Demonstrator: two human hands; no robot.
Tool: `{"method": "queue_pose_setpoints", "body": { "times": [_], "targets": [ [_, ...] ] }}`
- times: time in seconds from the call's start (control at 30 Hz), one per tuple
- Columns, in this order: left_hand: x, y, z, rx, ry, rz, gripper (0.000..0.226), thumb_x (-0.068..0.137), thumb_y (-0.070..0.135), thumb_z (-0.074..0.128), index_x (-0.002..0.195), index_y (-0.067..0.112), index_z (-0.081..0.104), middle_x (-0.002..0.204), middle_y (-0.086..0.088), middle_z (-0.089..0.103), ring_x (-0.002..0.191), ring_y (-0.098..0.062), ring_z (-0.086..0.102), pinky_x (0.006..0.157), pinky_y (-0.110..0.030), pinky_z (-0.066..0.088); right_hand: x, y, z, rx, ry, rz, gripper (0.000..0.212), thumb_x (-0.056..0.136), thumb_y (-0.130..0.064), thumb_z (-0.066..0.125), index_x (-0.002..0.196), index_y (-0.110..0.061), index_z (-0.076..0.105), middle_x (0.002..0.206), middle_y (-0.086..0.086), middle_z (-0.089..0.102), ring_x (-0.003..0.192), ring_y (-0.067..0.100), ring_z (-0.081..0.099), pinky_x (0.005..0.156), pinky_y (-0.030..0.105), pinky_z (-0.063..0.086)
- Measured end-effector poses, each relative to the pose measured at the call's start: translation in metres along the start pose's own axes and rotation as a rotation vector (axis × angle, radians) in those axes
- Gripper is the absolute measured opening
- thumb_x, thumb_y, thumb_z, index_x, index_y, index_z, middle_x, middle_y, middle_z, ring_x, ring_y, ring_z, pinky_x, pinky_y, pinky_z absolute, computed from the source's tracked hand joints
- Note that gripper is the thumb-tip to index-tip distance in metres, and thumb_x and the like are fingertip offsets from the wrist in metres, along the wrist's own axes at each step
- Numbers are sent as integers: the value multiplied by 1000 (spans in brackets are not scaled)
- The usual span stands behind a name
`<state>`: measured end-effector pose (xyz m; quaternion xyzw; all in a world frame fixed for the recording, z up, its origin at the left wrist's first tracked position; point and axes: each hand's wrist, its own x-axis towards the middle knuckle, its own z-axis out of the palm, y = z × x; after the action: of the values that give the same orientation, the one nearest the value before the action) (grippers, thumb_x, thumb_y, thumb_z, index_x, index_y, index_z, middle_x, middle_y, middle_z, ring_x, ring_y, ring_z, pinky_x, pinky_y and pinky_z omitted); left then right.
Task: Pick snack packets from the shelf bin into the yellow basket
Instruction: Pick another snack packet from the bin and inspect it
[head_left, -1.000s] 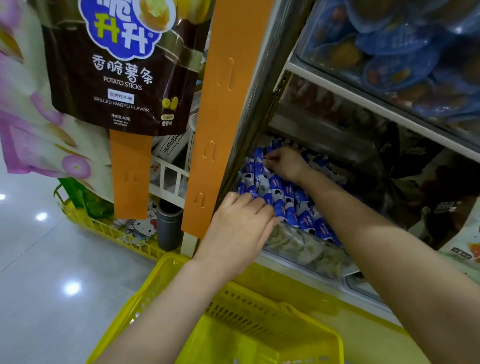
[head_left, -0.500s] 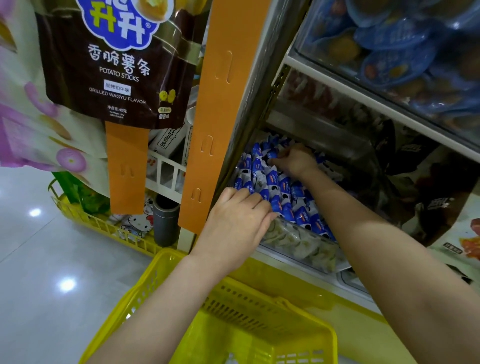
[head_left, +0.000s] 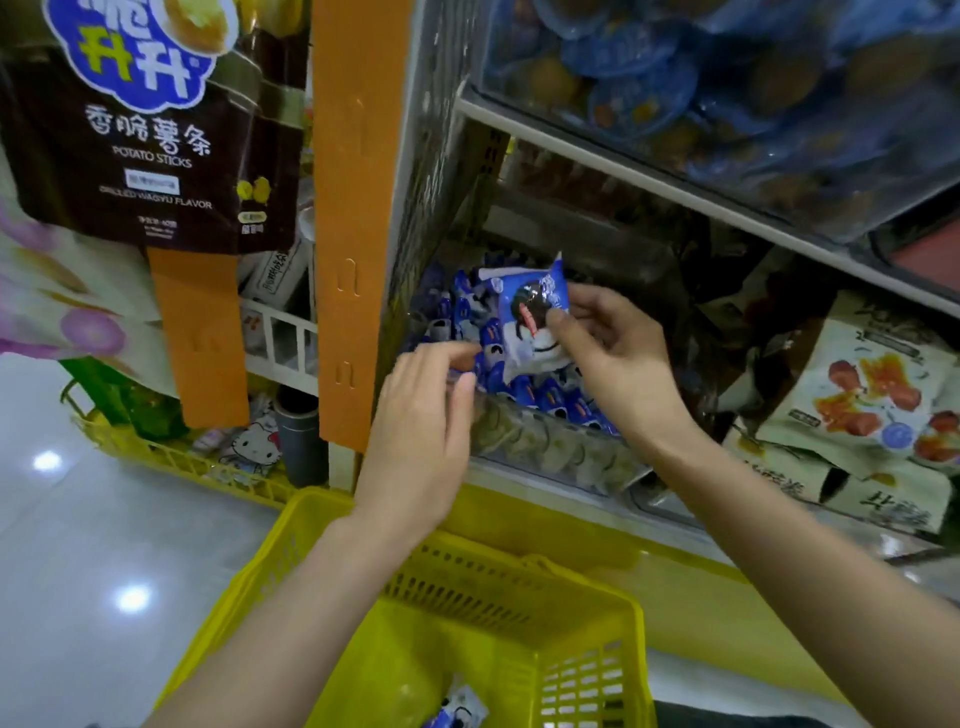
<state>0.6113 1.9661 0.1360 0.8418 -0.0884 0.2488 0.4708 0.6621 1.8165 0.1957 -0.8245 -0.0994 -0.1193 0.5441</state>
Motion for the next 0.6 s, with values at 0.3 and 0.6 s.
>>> {"method": "queue_pose_setpoints", "body": {
  "times": [0.3,0.6],
  "targets": [
    [-35,31,13,-701,-105,-548,16,87,30,54,98,20,52,92,-1,63,77,0,61,72,-16,48,-103,25,2,206,-97,181,21,85,-3,60,93,-22,57,90,-3,64,77,3,60,73,14,49],
    [-59,29,17,-647,-259,-528,9,87,2,57,93,9,59,81,2,65,71,3,60,62,-12,48,-121,30,8,201,-119,277,6,90,-12,56,93,-10,62,78,-5,62,70,1,56,68,14,43]
  ]
}}
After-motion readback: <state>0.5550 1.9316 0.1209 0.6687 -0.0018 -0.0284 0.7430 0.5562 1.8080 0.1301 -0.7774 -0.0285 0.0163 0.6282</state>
